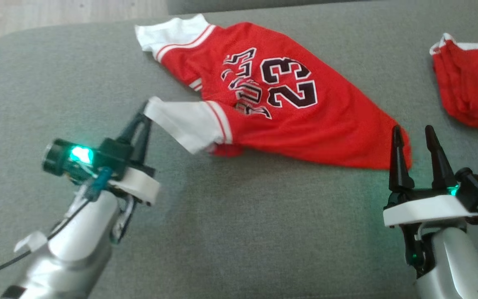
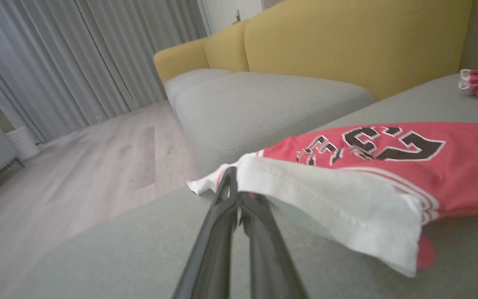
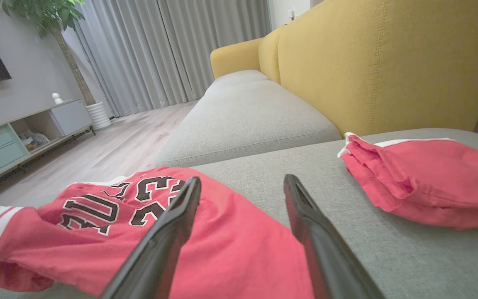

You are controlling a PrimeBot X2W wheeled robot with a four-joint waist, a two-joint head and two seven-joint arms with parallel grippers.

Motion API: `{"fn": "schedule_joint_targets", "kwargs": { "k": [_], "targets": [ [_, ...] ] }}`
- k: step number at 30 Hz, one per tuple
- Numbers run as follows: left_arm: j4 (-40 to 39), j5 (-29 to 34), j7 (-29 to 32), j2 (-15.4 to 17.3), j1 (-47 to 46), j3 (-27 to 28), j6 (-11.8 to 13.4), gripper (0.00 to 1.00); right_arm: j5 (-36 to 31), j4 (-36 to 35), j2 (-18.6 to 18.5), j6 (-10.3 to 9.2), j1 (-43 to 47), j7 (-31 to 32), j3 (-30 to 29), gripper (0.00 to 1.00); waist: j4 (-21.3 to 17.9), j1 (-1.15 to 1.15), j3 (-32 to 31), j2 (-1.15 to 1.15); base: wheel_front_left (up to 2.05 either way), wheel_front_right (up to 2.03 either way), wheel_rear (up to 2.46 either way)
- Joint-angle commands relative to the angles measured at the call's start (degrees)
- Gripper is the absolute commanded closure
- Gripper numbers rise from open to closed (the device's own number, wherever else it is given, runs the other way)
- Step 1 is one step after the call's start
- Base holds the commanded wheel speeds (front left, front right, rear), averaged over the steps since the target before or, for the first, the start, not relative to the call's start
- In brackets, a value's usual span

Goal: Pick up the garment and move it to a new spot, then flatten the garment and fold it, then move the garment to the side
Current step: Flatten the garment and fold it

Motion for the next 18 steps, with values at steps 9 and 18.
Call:
{"fn": "schedule_joint_targets", "kwargs": {
  "k": [9, 18],
  "targets": [
    [-11.1, 8.2, -0.8, 9.3, -0.5, 2.9, 6.6, 1.00, 0.7, -0.6, -0.3, 0.37, 0.8, -0.6, 1.4, 0.00, 3.1, 0.00, -2.8, 0.00, 0.00, 0.00, 0.00],
    [-16.6, 13.6, 10.5, 10.7, 8.6, -10.3, 0.8, 0.97, 0.7, 0.7, -0.3, 0.37, 1.4, -0.6, 1.5, 0.00, 5.1, 0.00, -3.9, 0.00, 0.00, 0.00, 0.00]
  ]
}}
